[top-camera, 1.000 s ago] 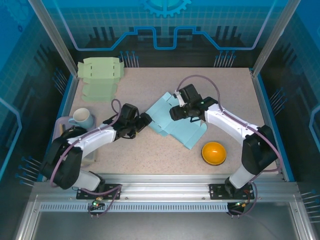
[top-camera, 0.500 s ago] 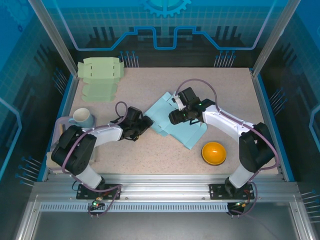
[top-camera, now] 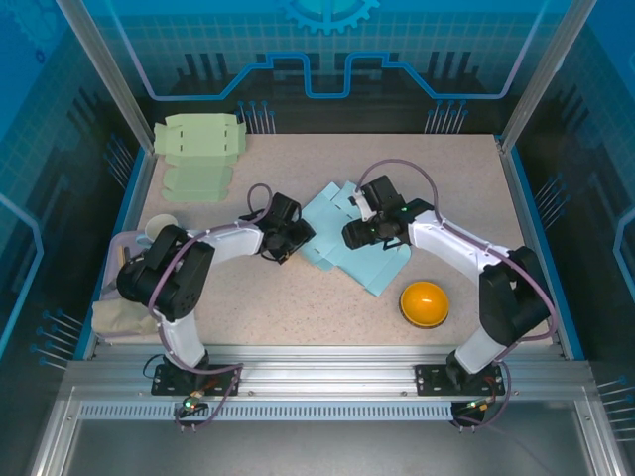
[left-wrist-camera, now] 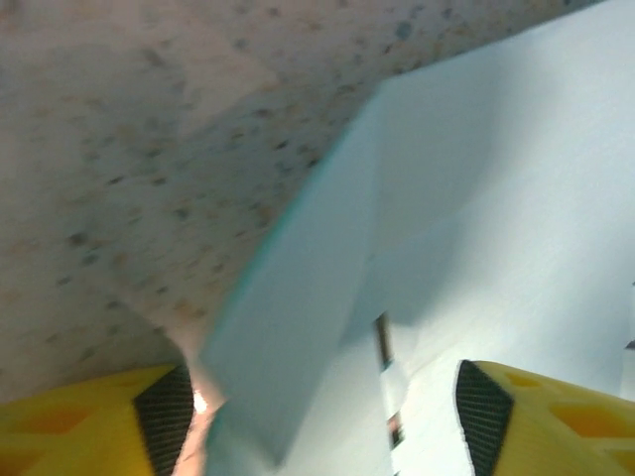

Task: Fold the paper box

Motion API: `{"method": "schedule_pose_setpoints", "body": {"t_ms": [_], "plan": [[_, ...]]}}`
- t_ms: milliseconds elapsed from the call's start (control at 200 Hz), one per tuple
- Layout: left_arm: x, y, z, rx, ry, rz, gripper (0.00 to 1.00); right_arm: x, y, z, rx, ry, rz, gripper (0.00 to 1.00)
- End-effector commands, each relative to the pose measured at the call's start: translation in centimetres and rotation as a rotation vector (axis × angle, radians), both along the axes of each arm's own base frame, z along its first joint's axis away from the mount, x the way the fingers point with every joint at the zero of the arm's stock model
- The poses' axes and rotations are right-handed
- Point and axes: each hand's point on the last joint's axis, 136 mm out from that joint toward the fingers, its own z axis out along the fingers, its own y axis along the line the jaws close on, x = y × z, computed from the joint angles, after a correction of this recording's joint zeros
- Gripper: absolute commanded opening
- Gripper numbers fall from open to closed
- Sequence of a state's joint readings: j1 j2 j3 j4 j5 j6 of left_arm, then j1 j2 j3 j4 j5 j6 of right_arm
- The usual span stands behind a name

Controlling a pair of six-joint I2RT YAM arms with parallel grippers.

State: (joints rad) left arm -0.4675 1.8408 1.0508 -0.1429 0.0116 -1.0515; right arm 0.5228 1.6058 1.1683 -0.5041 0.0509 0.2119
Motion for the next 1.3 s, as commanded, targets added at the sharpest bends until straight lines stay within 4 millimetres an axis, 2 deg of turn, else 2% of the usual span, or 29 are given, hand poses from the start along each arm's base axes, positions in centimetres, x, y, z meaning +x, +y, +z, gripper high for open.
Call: {"method": "schedule_pose_setpoints", "body": {"t_ms": [0, 105, 180, 225, 360, 480, 610, 725, 795, 925, 1020, 1185, 1296], "plan": [[2.9, -3.1, 0.7, -0.065, -0.153, -0.068, 0.63, -0.1, -0.7, 0.9, 0.012, -0.018, -0.008, 0.66], [2.6, -2.6, 1.7, -0.04, -0.182, -0.093, 0.39, 0.0, -0.8, 1.3, 0.015, -0.025, -0.002, 0.66], [2.8, -2.6, 3.6, -0.021, -0.229, -0.148, 0.2, 0.2, -0.8, 1.9, 0.017, -0.037, 0.016, 0.66], [3.1, -2.4, 5.0, 0.007, -0.267, -0.191, 0.0, 0.2, -0.5, 2.4, 0.023, -0.05, 0.04, 0.66], [3.5, -1.8, 11.1, 0.099, -0.447, -0.355, 0.0, 0.6, 0.7, 5.6, 0.02, -0.143, 0.193, 0.67], [2.3, -2.4, 16.7, 0.185, -0.619, -0.588, 0.0, 1.1, 1.7, 9.3, -0.023, -0.279, 0.394, 0.66], [0.5, -2.5, 19.9, 0.302, -0.71, -0.821, 0.0, 2.6, 1.8, 12.7, -0.138, -0.47, 0.587, 0.64], [-0.6, -1.8, 21.9, 0.419, -0.794, -0.952, 0.0, 2.7, 2.2, 14.5, -0.154, -0.6, 0.793, 0.63], [-1.2, -1.6, 23.0, 0.48, -0.859, -1.025, 0.0, 2.8, 2.2, 15.0, -0.162, -0.653, 0.893, 0.58], [-2.0, -1.1, 24.0, 0.565, -0.929, -1.094, 0.0, 3.0, 2.1, 15.5, -0.176, -0.71, 0.977, 0.55], [-2.3, -0.7, 24.0, 0.593, -0.929, -1.11, 0.0, 3.0, 2.3, 15.4, -0.172, -0.685, 1.0, 0.55], [-3.0, -0.6, 23.9, 0.597, -0.959, -1.124, 0.0, 3.7, 1.9, 13.8, -0.209, -0.638, 1.019, 0.52], [-3.4, -0.6, 23.8, 0.597, -0.98, -1.127, 0.0, 3.8, 1.6, 13.5, -0.2, -0.613, 1.026, 0.5]]}}
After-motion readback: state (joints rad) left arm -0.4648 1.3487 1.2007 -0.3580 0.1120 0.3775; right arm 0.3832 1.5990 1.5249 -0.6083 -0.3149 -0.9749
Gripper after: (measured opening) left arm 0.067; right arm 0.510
